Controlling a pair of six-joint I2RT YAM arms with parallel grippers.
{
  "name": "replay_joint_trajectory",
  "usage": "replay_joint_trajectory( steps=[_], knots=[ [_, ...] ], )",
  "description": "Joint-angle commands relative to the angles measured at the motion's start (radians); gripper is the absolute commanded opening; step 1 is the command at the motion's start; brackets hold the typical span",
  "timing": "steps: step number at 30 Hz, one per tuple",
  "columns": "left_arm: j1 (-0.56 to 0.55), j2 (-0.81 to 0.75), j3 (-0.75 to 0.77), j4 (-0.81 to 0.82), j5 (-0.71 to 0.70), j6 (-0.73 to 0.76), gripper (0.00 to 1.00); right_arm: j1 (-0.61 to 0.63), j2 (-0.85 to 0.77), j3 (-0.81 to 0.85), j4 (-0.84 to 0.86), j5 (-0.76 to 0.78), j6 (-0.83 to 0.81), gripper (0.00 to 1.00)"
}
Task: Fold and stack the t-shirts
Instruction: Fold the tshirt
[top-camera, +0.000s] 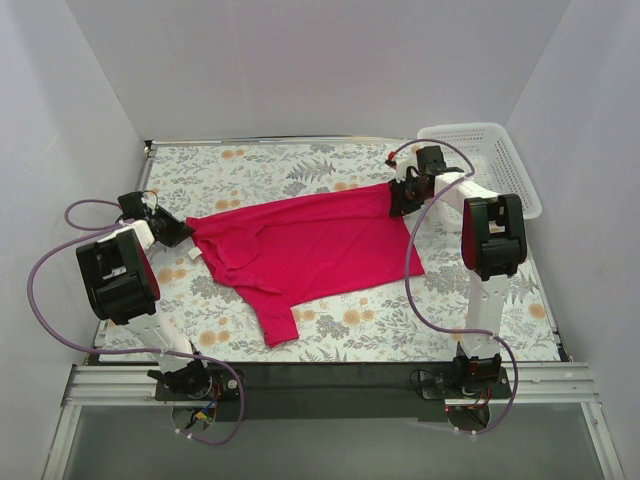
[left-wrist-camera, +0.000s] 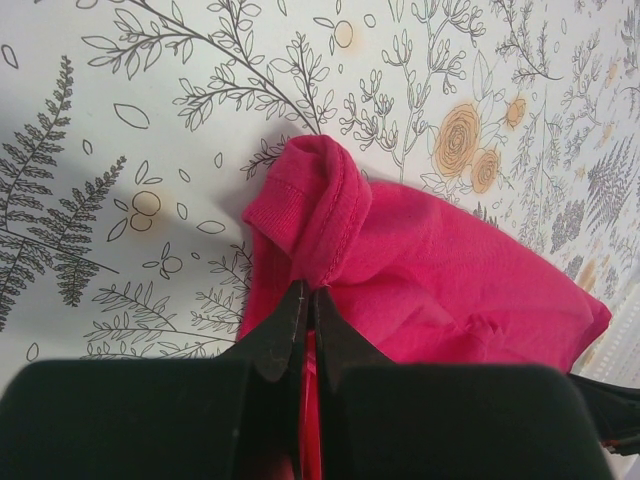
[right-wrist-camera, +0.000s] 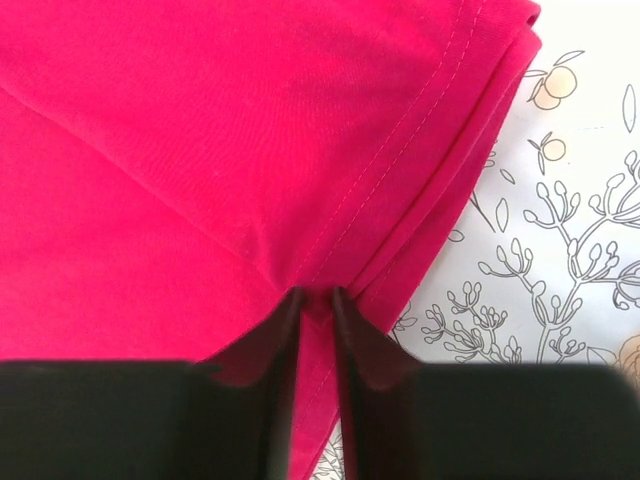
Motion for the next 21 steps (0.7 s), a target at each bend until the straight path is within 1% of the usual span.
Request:
replay_joint_trajectory(
  steps=[1, 3, 5, 6, 16, 21],
  knots=[
    [0.003, -0.008, 0.029, 0.009, 0.016, 0.010, 0.00, -0.005, 0.019, 0.035, -0.024, -0.015, -0.002, 0.17],
    [0.003, -0.005, 0.029, 0.009, 0.016, 0.010, 0.00, -0.005, 0.019, 0.043, -0.027, -0.015, -0.002, 0.12],
    [0.003, -0.005, 0.029, 0.009, 0.017, 0.010, 0.00, -0.005, 0.014, 0.050, -0.026, -0.016, -0.005, 0.03],
    [0.003, -0.005, 0.032, 0.009, 0.016, 0.010, 0.00, -0.007, 0.010, 0.064, -0.026, -0.015, -0.005, 0.01],
    [0.003, 0.009, 0.055, 0.002, 0.019, 0.010, 0.00, -0.025, -0.021, 0.166, -0.027, 0.033, -0.011, 0.01],
    [0.002, 0.014, 0.057, 0.002, 0.020, 0.009, 0.00, -0.035, -0.006, 0.163, -0.029, 0.068, -0.019, 0.01]
  ],
)
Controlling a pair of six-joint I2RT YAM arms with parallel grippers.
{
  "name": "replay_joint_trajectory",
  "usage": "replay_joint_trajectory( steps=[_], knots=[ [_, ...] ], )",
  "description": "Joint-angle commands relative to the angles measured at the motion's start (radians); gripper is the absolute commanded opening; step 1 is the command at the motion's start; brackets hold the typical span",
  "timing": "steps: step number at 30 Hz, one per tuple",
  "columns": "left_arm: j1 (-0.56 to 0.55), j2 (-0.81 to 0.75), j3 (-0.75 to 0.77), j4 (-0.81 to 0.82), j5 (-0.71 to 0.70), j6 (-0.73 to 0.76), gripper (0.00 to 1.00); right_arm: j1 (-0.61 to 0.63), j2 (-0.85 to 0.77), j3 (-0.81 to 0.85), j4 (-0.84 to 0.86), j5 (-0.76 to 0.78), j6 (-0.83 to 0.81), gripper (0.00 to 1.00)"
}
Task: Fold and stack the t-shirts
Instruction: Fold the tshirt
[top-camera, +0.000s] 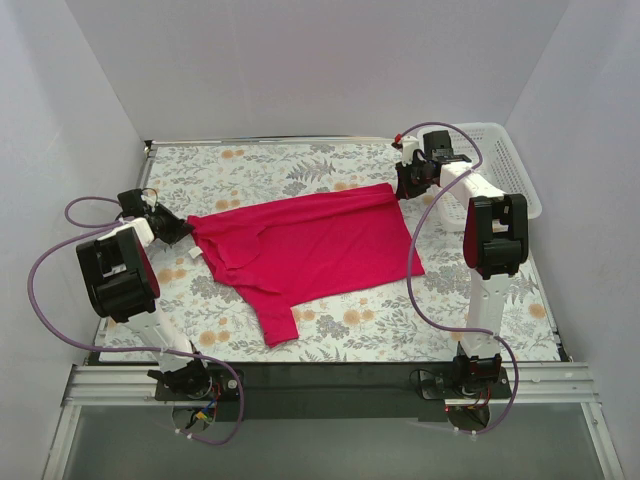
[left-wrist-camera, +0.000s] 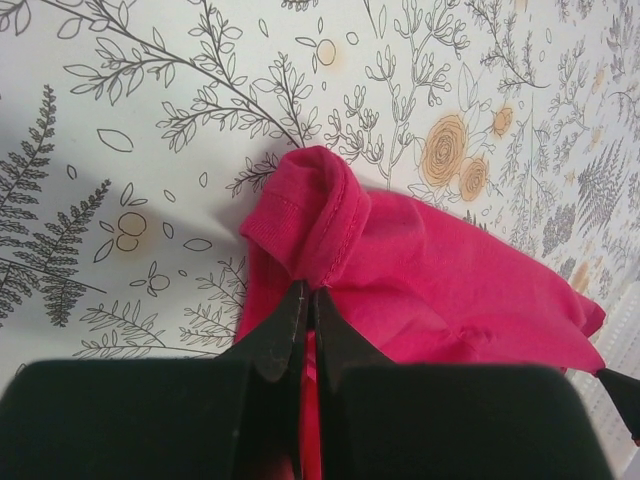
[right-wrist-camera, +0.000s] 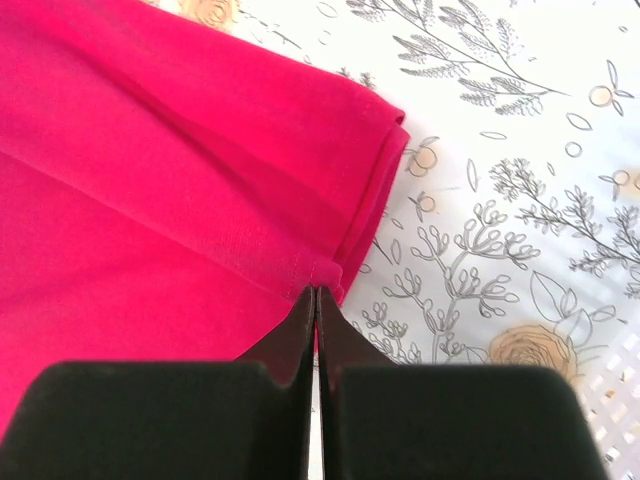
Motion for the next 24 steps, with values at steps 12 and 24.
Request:
replay_joint_trajectory(
  steps=[12, 24],
  knots=[
    [0.003, -0.007, 0.037, 0.009, 0.046, 0.009, 0.02, -0.019, 0.034, 0.061, -0.019, 0.029, -0.025, 0.03],
    [0.003, -0.306, -0.079, -0.015, 0.024, -0.005, 0.41, -0.019, -0.093, -0.028, -0.019, -0.092, -0.062, 0.47]
  ],
)
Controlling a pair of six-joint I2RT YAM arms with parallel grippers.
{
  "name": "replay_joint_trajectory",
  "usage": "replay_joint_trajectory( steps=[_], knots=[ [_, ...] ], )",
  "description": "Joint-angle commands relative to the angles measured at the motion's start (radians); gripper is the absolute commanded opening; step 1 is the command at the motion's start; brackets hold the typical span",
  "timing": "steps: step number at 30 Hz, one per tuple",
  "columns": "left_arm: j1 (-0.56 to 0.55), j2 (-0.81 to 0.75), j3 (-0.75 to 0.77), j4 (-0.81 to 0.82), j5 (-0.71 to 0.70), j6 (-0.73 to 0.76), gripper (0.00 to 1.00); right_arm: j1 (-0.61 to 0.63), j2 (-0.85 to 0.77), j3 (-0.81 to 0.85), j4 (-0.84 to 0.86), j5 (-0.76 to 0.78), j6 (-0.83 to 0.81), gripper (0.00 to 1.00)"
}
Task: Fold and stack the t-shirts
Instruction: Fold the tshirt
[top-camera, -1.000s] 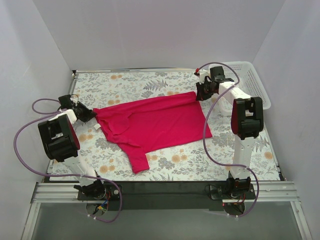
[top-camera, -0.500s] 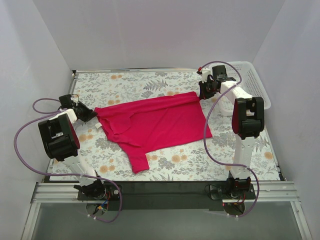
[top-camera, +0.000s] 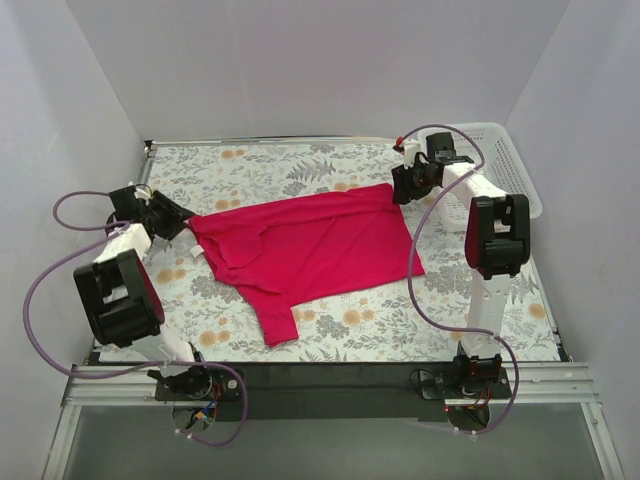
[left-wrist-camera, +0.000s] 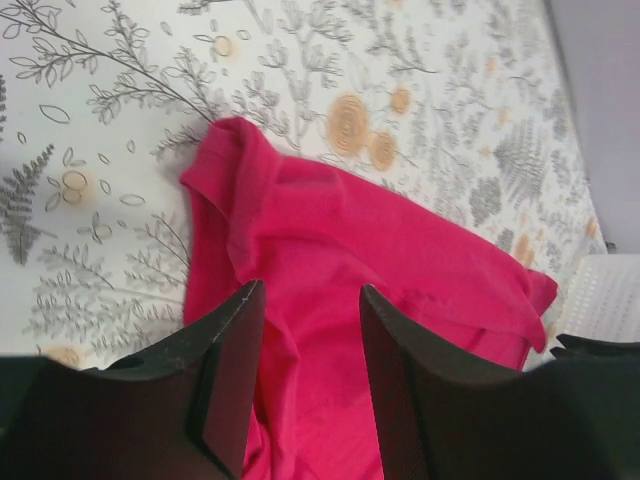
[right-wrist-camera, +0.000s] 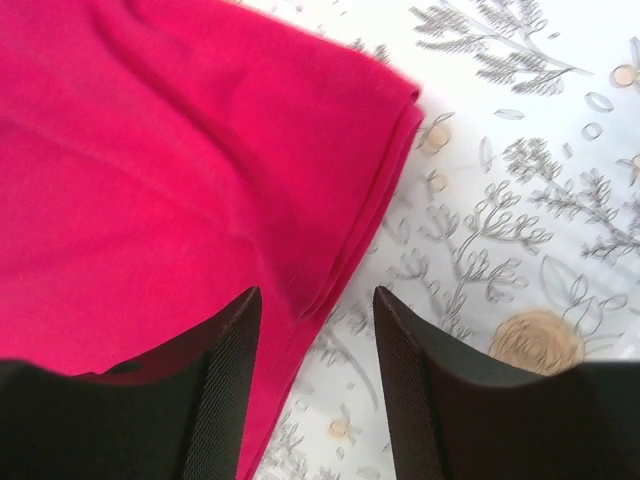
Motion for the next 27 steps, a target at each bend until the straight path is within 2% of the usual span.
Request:
replay_joint_trajectory(
  steps=[1, 6, 14, 18, 19, 21, 22, 27],
  knots=[
    [0.003, -0.189, -0.064, -0.027, -0.009, -0.001, 0.41, -0.004, -0.123, -0.048, 0.003, -0.089, -0.026, 0.48],
    [-0.029, -0.327, -0.198, -0.122, -0.002, -0.036, 0.41, 0.007, -0.177, -0.137, -0.009, -0.240, -0.080, 0.49],
    [-0.124, -0.384, -0.299, -0.249, -0.120, -0.128, 0.42, 0.054, -0.301, -0.297, -0.084, -0.363, -0.194, 0.49],
    [-0.148, -0.401, -0.333, -0.273, -0.190, -0.164, 0.43, 0.099, -0.373, -0.364, -0.210, -0.438, -0.365, 0.51],
    [-0.148, -0.399, -0.342, -0.276, -0.206, -0.171, 0.43, 0.146, -0.404, -0.402, -0.246, -0.445, -0.484, 0.52],
    [-0.148, -0.397, -0.347, -0.282, -0.233, -0.187, 0.43, 0.220, -0.436, -0.450, -0.313, -0.426, -0.577, 0.52],
    [-0.148, -0.399, -0.355, -0.285, -0.239, -0.190, 0.43, 0.305, -0.471, -0.504, -0.316, -0.412, -0.632, 0.52],
    [-0.147, -0.459, -0.379, -0.280, -0.276, -0.196, 0.43, 0.573, -0.562, -0.596, -0.250, -0.351, -0.732, 0.52]
  ],
)
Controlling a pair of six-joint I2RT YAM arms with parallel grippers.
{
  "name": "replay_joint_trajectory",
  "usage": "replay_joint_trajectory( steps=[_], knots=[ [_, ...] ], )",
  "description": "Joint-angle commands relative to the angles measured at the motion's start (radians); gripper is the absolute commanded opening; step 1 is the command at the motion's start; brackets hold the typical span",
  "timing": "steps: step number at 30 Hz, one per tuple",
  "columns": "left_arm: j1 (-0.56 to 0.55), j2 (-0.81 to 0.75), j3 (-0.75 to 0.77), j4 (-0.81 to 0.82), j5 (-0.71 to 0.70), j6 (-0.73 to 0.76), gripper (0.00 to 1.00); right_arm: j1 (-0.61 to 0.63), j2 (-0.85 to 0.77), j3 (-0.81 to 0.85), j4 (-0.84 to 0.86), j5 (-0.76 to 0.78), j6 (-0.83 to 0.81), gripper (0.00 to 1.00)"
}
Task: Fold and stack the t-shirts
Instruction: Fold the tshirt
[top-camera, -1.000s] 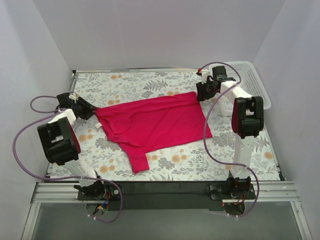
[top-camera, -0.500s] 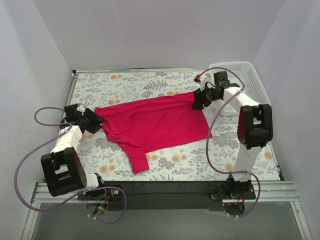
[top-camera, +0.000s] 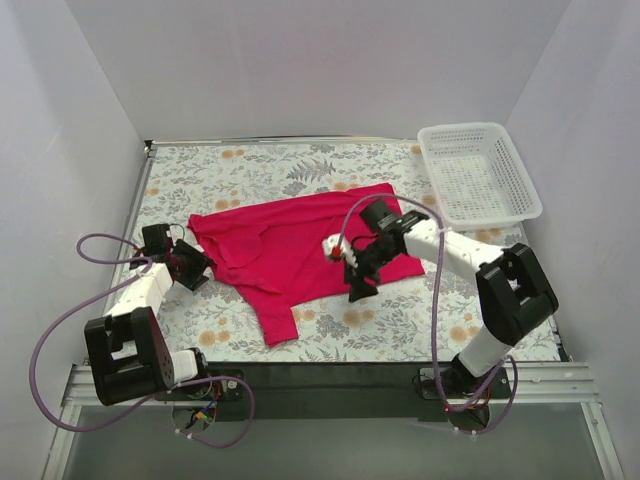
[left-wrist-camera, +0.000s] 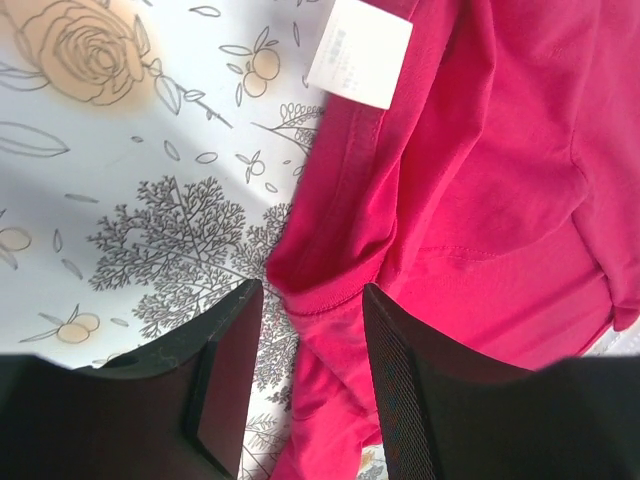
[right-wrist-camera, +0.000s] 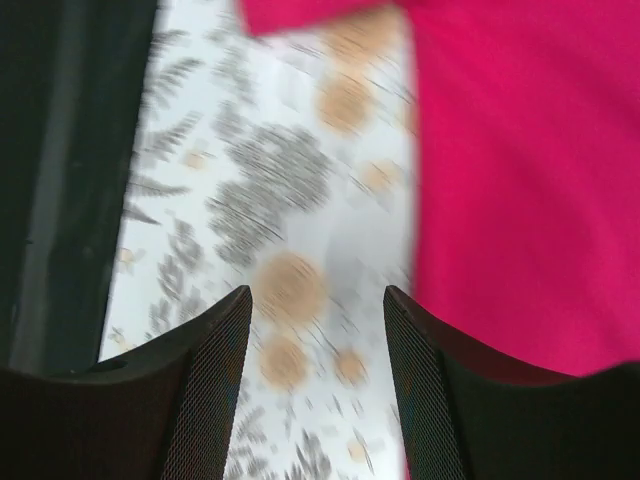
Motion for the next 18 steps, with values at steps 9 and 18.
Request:
replay_joint_trajectory(
  steps=[9, 18],
  knots=[
    [-0.003, -0.057, -0.034, 0.011, -0.023, -0.012, 0.42, 0.568, -0.013, 0.032, 0.287, 0.349, 0.072, 0.57],
    [-0.001, -0.090, -0.028, -0.009, -0.052, -0.009, 0.41, 0.712, 0.158, 0.124, 0.401, 0.518, 0.198, 0.56]
  ],
)
